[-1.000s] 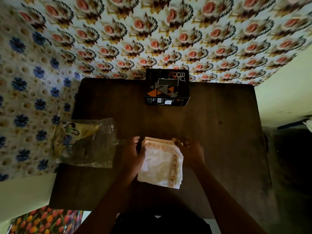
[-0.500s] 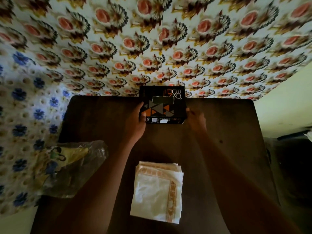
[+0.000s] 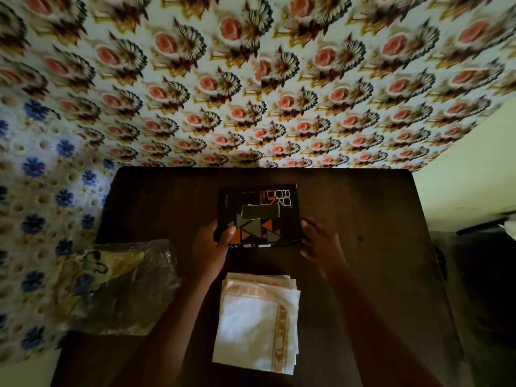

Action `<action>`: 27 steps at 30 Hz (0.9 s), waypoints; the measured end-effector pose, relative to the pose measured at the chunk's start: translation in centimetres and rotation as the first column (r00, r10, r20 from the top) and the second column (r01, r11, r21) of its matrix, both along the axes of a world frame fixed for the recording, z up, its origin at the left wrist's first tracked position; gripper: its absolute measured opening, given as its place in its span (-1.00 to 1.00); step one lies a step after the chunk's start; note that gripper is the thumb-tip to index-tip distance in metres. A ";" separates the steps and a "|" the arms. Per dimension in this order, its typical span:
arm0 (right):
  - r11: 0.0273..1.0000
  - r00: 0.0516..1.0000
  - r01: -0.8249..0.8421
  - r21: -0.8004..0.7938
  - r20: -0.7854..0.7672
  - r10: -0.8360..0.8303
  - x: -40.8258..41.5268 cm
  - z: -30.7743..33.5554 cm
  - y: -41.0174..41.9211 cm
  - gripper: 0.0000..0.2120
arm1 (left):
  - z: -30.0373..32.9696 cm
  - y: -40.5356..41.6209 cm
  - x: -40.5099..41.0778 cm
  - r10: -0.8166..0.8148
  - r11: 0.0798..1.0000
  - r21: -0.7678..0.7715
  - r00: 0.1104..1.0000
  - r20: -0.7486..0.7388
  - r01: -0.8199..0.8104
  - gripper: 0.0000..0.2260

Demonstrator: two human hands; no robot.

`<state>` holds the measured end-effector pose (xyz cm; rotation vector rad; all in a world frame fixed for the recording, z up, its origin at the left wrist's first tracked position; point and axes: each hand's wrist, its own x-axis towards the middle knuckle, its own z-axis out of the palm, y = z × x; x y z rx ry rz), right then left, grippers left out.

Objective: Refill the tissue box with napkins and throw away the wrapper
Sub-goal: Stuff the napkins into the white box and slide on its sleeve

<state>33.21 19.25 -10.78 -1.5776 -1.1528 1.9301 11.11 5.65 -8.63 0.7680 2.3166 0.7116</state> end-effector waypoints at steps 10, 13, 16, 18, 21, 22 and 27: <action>0.936 0.940 -0.300 0.184 0.225 0.257 -0.7 -0.6 1.8 -0.58 | 0.6 0.5 -2.0 -0.016 0.998 0.064 0.980 0.197 0.003 -0.22; 0.867 0.915 -0.371 0.333 0.292 0.279 -0.8 0.0 1.1 -0.60 | 0.9 0.6 -1.9 -0.018 0.996 0.085 0.972 0.234 -0.002 -0.26; 0.880 0.940 -0.258 0.398 0.316 0.133 -0.6 0.4 1.0 -0.60 | 1.0 0.5 -2.1 -0.012 0.997 0.076 0.968 0.251 -0.008 -0.19; 0.889 0.939 -0.174 0.424 0.343 0.020 0.2 0.3 1.3 -0.60 | 1.5 0.6 -1.8 0.018 0.996 0.081 0.957 0.289 -0.044 -0.25; 0.926 0.952 -0.114 0.359 0.307 -0.002 1.4 0.1 1.7 -0.66 | 2.2 0.9 -1.4 0.019 0.995 0.083 0.950 0.310 -0.047 -0.44; 0.938 0.955 -0.096 0.334 0.296 -0.008 1.7 -0.1 1.8 -0.70 | 2.1 0.8 -1.3 0.018 0.995 0.086 0.950 0.312 -0.047 -0.46; 0.914 0.924 -0.212 0.345 0.375 0.072 1.5 0.3 2.2 -0.52 | -1.2 0.1 -2.4 0.035 0.999 0.008 0.972 0.231 -0.038 -0.27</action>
